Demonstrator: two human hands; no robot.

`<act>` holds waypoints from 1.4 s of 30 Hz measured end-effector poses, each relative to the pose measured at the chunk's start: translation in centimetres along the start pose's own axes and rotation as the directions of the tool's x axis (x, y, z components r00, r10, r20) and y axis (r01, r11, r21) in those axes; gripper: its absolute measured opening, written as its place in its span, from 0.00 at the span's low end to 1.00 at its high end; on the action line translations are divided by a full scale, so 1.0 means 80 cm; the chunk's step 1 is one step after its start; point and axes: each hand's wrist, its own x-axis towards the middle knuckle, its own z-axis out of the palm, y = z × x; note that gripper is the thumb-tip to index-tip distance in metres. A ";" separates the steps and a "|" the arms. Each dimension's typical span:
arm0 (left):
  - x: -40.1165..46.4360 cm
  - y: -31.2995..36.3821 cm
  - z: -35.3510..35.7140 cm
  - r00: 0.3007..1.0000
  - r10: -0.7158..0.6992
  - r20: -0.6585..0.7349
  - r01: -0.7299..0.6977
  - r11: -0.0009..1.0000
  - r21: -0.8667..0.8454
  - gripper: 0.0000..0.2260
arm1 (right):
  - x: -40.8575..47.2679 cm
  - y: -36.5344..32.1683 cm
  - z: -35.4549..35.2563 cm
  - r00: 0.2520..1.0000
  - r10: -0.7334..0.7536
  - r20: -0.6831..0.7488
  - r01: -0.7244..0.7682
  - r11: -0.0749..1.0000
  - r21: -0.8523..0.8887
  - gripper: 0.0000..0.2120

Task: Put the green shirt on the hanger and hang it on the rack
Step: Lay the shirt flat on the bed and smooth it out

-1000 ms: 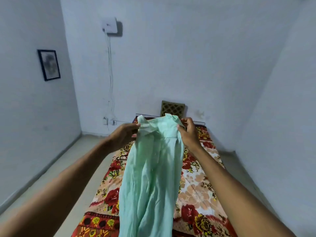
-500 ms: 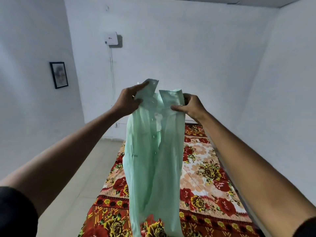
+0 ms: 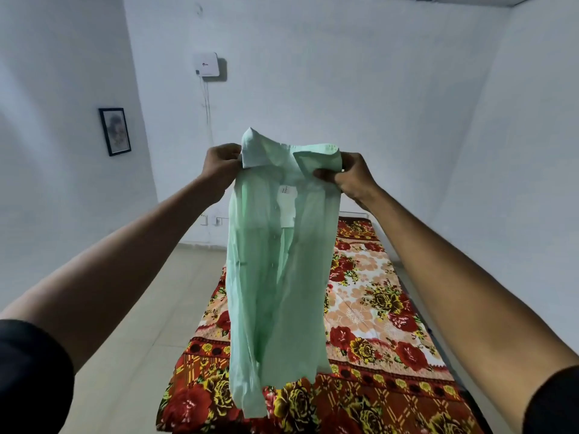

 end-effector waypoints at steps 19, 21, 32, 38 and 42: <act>-0.073 -0.016 -0.048 0.920 -0.007 0.392 -0.042 0.993 0.114 0.17 | -0.078 -0.003 -0.001 0.944 0.171 0.281 -0.156 0.985 -0.077 0.24; -0.083 -0.017 -0.065 0.916 -0.007 0.400 -0.038 0.994 0.106 0.17 | -0.091 -0.012 -0.008 0.929 0.214 0.303 -0.191 0.976 -0.103 0.24; -0.158 -0.056 -0.098 0.898 -0.036 0.439 -0.051 0.982 0.183 0.21 | -0.168 -0.022 0.043 0.940 0.251 0.232 -0.200 0.954 -0.222 0.19; -0.178 -0.114 -0.095 0.894 -0.096 0.438 0.000 0.977 0.213 0.15 | -0.182 0.029 0.068 0.931 0.275 0.239 -0.226 0.951 -0.211 0.16; -0.165 -0.164 -0.076 0.925 -0.119 0.362 0.034 0.972 0.232 0.11 | -0.168 0.074 0.094 0.945 0.260 0.199 -0.216 0.951 -0.221 0.17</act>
